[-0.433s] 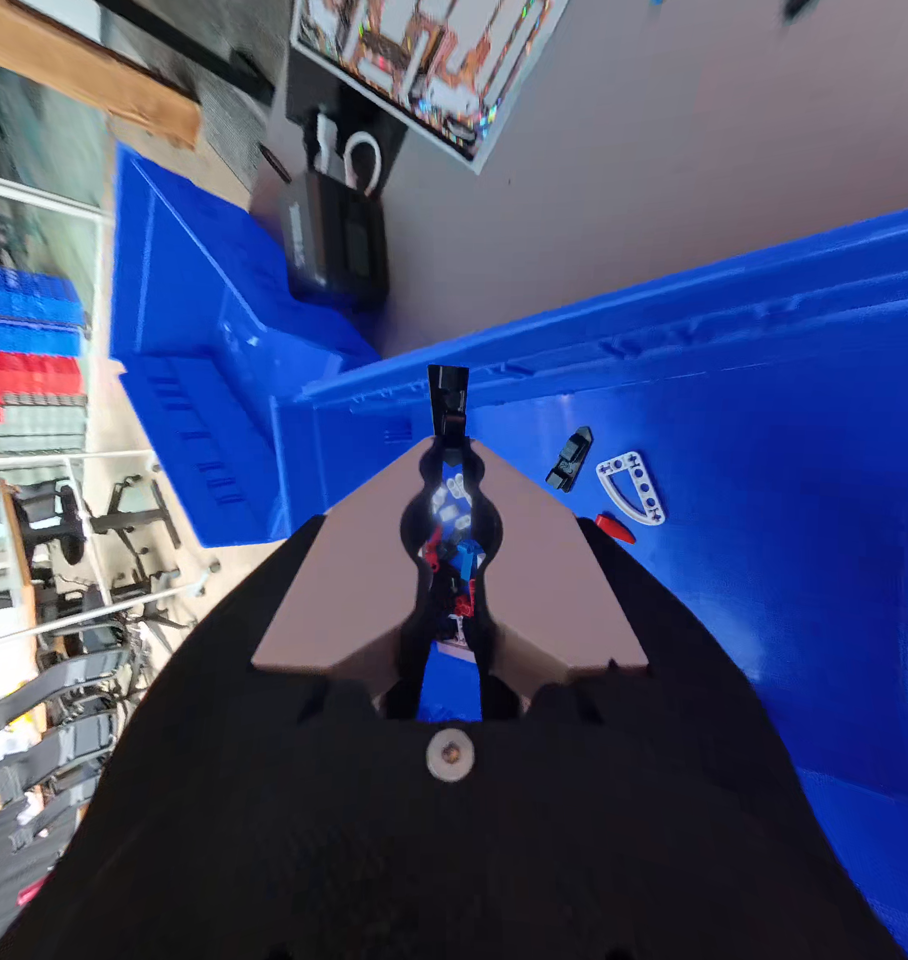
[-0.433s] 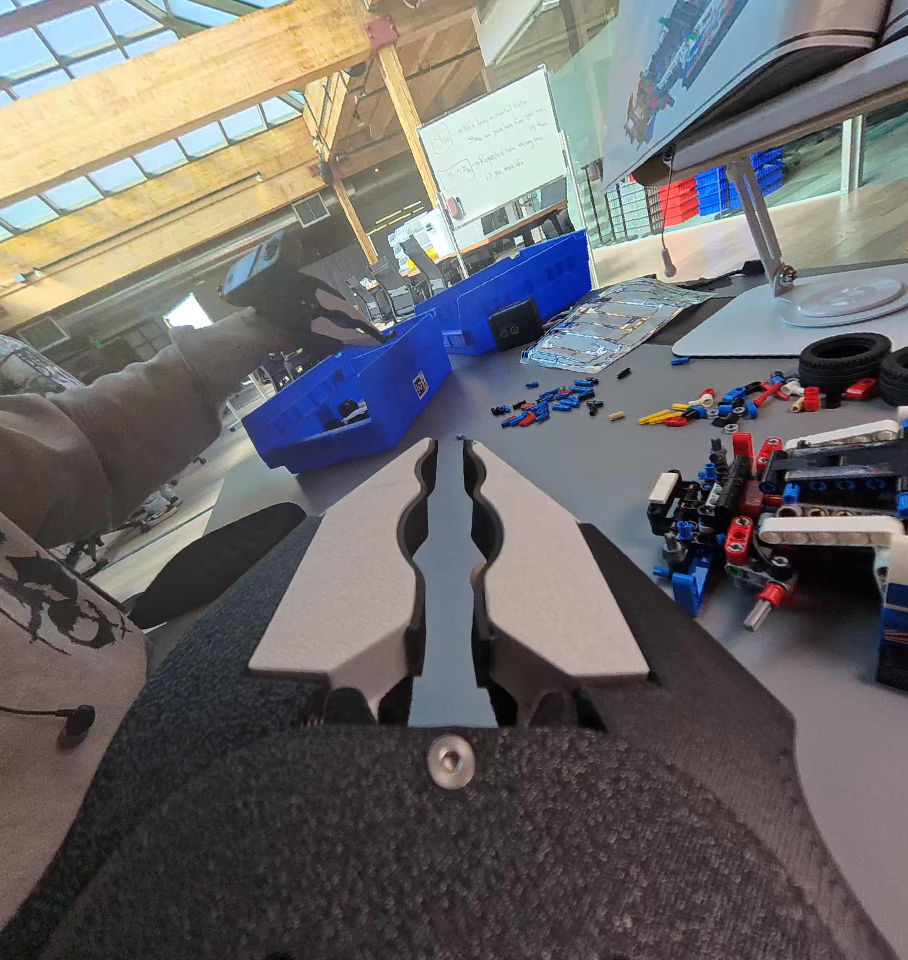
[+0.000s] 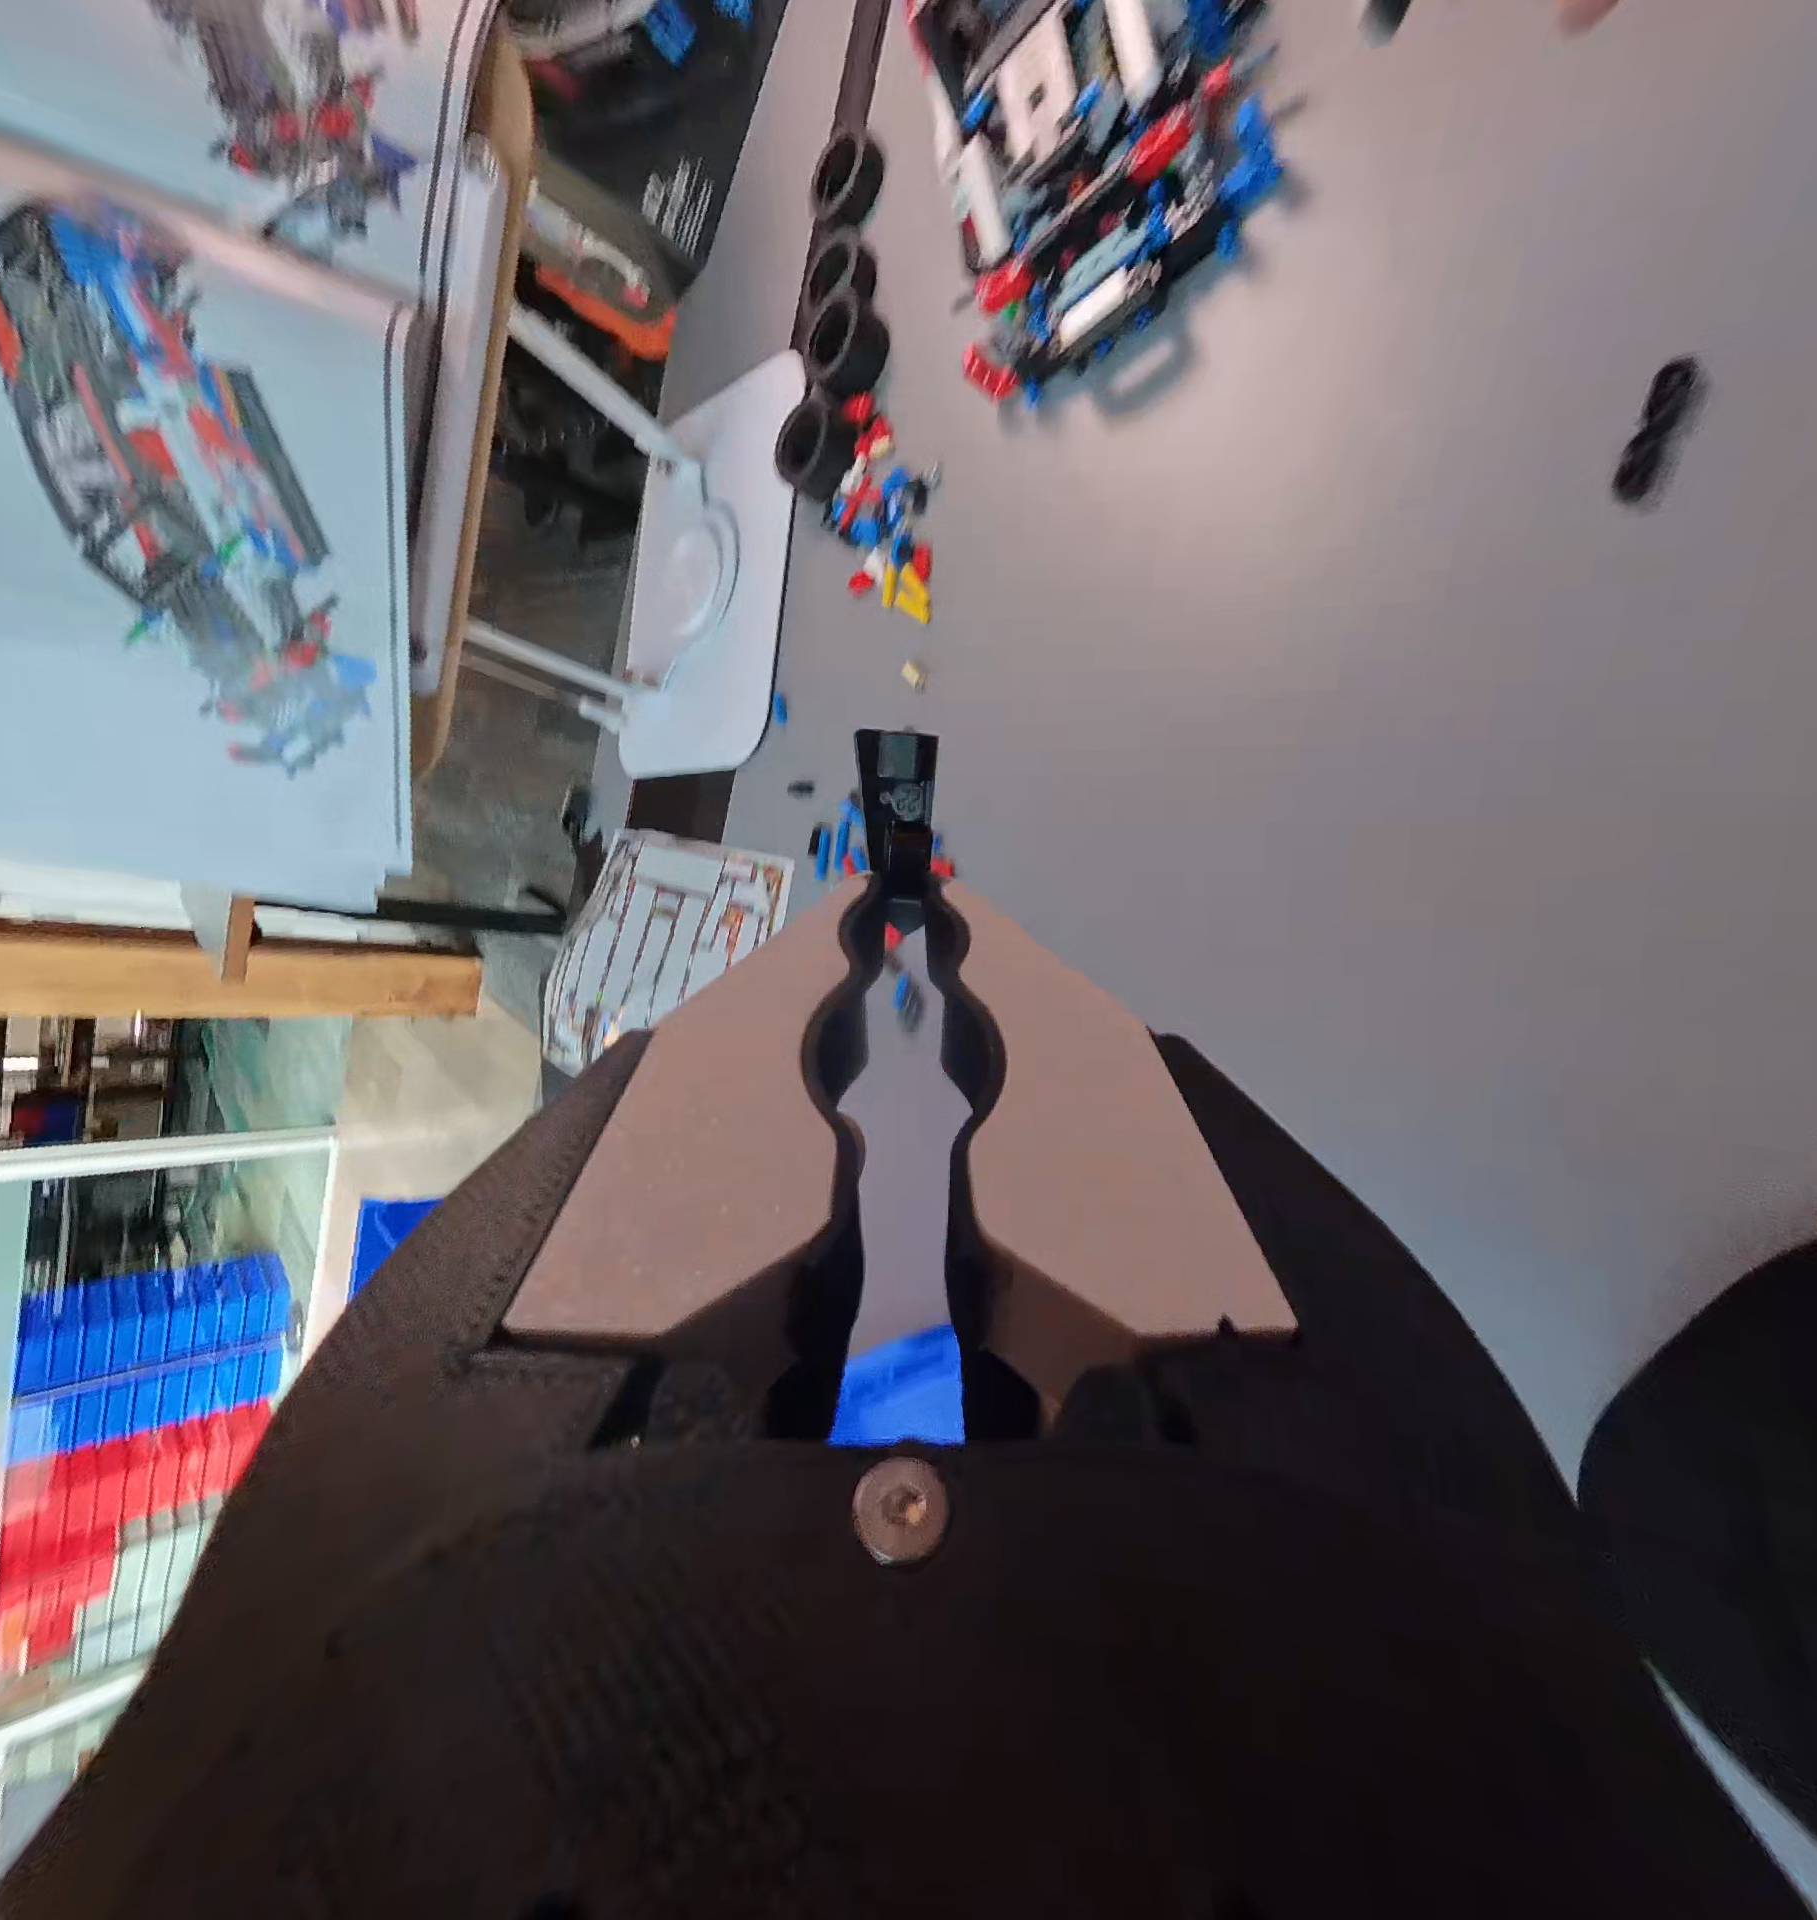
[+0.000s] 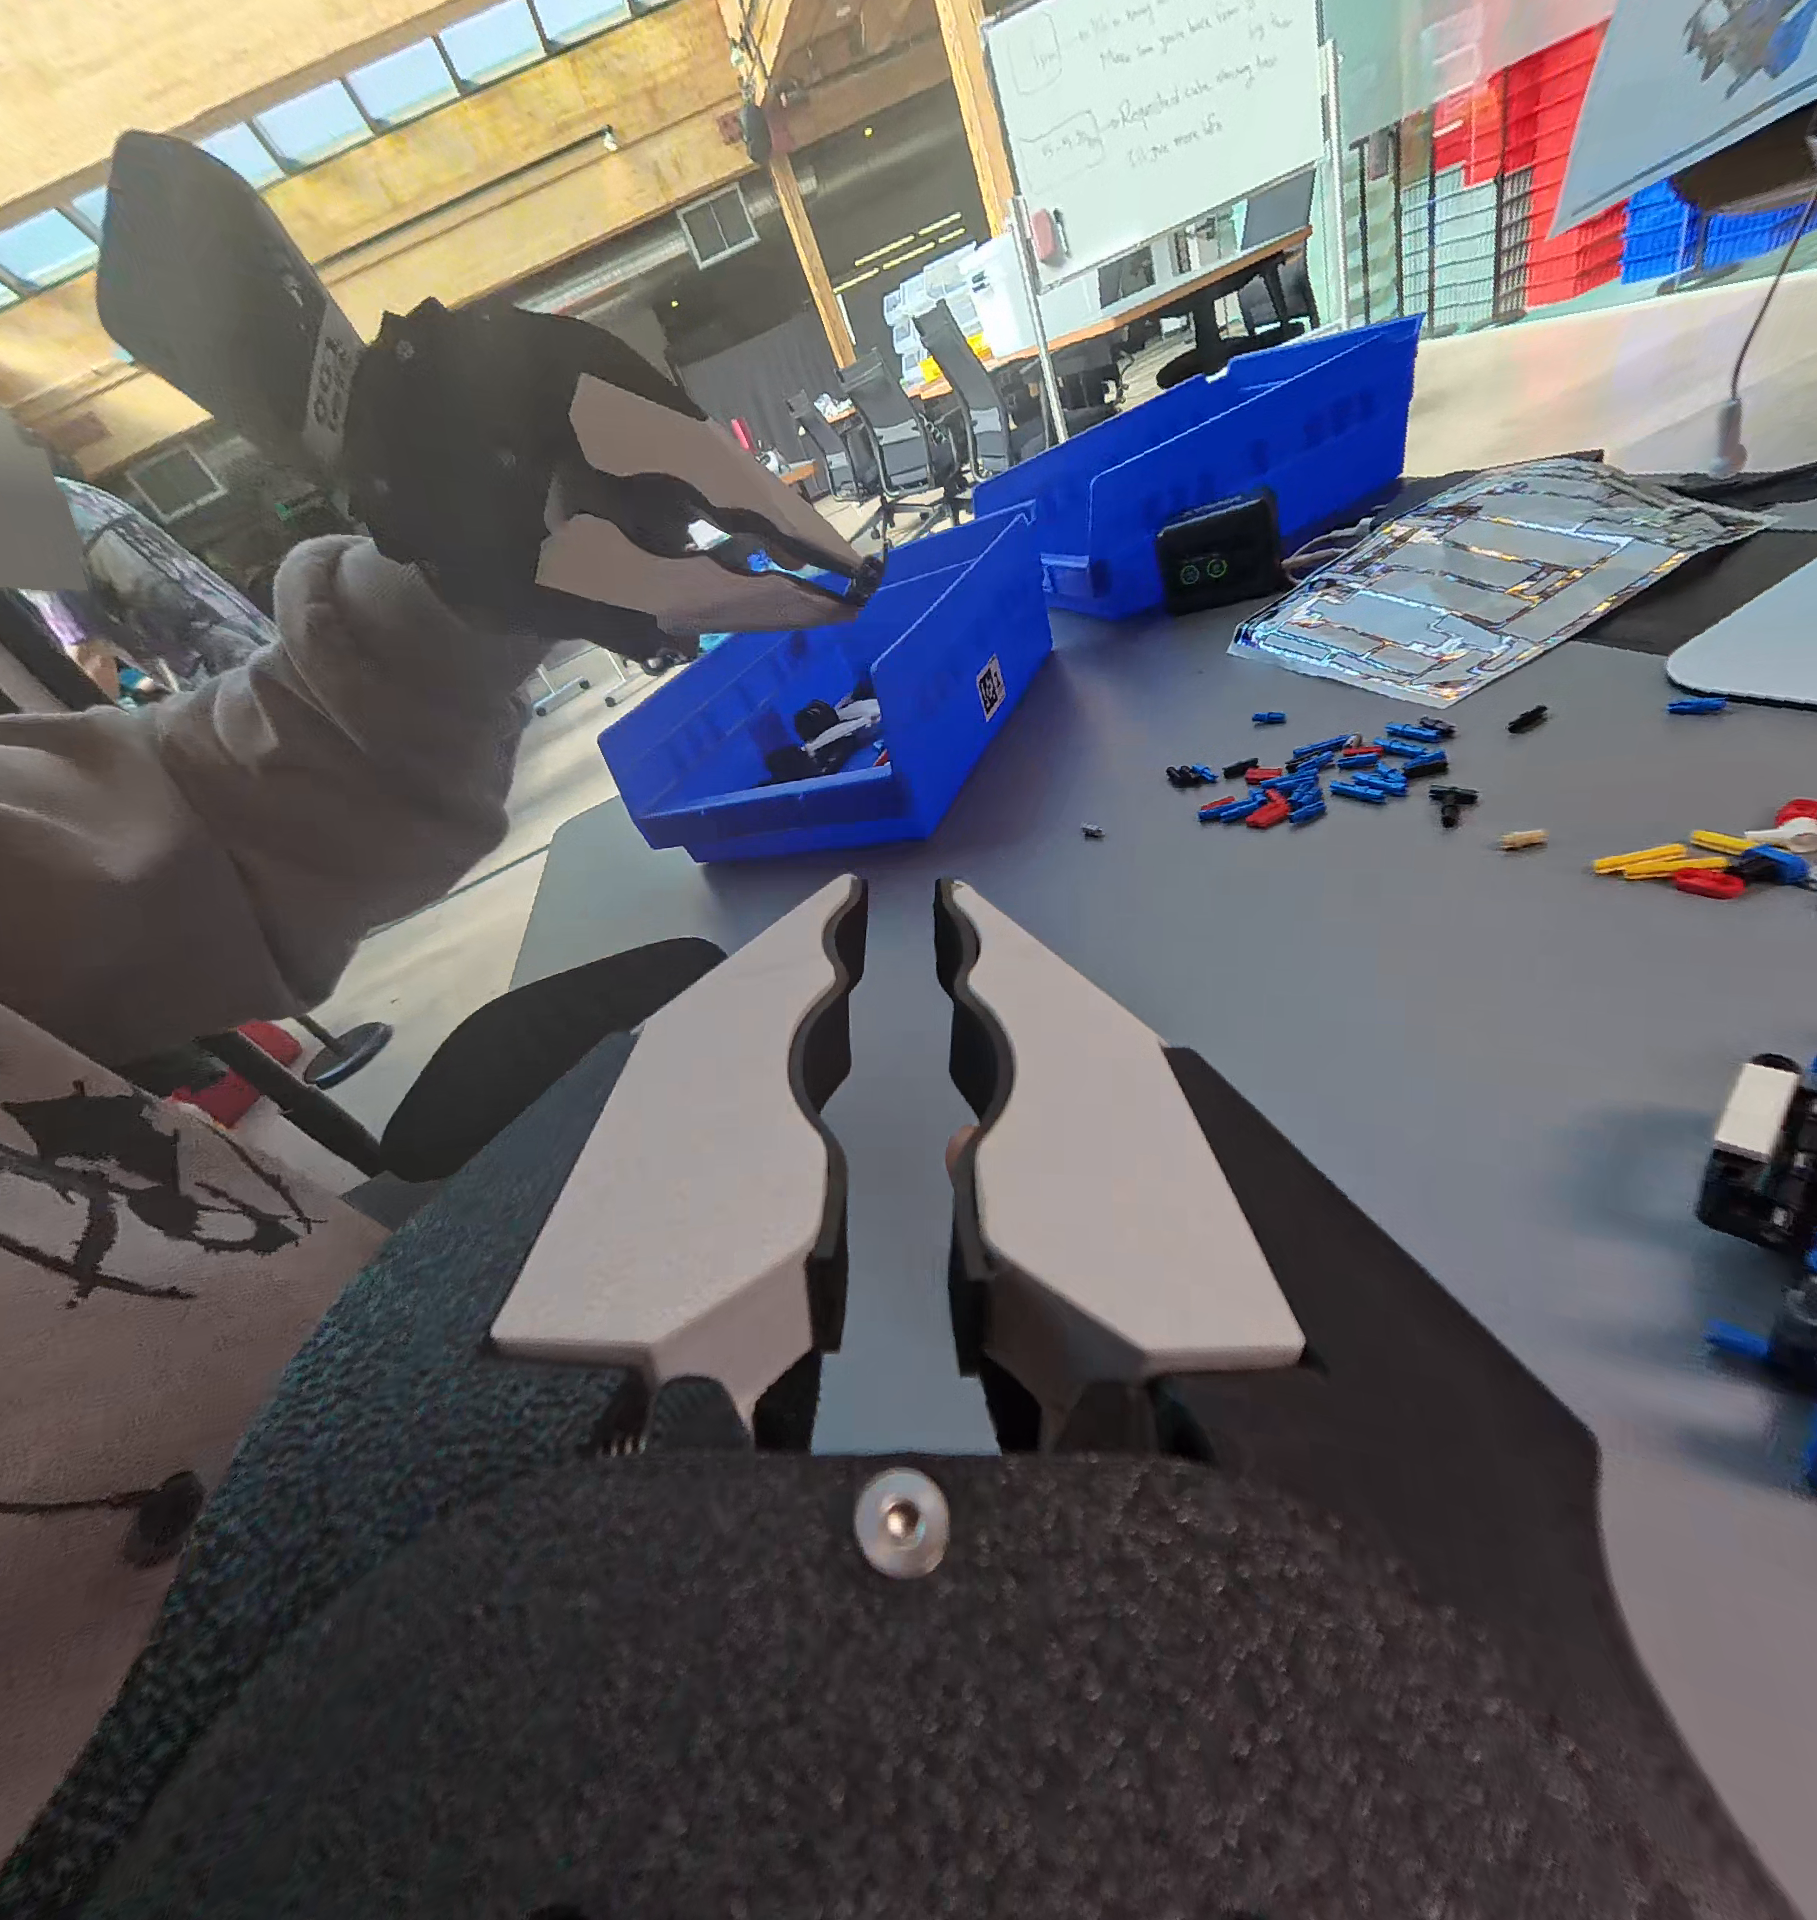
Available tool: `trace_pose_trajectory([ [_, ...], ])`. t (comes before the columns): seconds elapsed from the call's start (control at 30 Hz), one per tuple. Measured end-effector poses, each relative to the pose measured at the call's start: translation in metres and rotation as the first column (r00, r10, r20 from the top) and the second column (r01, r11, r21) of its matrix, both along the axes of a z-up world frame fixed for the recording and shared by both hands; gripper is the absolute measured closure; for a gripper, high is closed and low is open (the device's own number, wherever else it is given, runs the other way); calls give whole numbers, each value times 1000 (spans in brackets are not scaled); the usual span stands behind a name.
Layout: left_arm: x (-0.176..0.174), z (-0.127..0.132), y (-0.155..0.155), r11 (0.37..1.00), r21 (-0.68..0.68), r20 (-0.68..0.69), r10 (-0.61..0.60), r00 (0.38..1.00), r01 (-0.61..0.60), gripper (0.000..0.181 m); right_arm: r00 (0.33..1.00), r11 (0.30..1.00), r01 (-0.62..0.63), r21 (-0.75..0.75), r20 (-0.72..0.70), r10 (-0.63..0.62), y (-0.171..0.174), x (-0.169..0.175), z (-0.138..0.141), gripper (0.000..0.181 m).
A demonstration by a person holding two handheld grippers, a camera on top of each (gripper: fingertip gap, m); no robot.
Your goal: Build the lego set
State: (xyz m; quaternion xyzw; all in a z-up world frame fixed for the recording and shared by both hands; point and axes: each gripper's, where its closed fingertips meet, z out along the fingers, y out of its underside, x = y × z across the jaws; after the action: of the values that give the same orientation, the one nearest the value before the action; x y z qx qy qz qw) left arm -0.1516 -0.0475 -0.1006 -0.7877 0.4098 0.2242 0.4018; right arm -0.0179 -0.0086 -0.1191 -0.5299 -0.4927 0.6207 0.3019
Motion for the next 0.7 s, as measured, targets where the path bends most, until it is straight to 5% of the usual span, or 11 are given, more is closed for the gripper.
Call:
trace_pose_trajectory([
  [0.03,22,-3,9,999,16,4,-52,999,52,176,1000,1000,-6,-13,6,6,-5,-2,1,168],
  [0.33,131,-34,60,962,56,-33,-266,963,268,176,993,987,89,-130,88,-78,23,-1,0,161],
  [0.43,140,-34,65,959,69,26,-278,960,276,176,995,982,78,-172,81,-65,29,3,-6,177],
  [0.5,144,-25,67,960,125,189,-272,943,252,175,999,963,32,-268,13,-29,31,8,2,177],
  [0.6,143,-4,70,970,189,598,-236,766,151,166,986,897,-60,-439,-169,-16,43,21,24,177],
  [0.7,150,10,72,975,175,893,-215,395,134,164,956,852,-121,-509,-291,-38,51,28,39,177],
])
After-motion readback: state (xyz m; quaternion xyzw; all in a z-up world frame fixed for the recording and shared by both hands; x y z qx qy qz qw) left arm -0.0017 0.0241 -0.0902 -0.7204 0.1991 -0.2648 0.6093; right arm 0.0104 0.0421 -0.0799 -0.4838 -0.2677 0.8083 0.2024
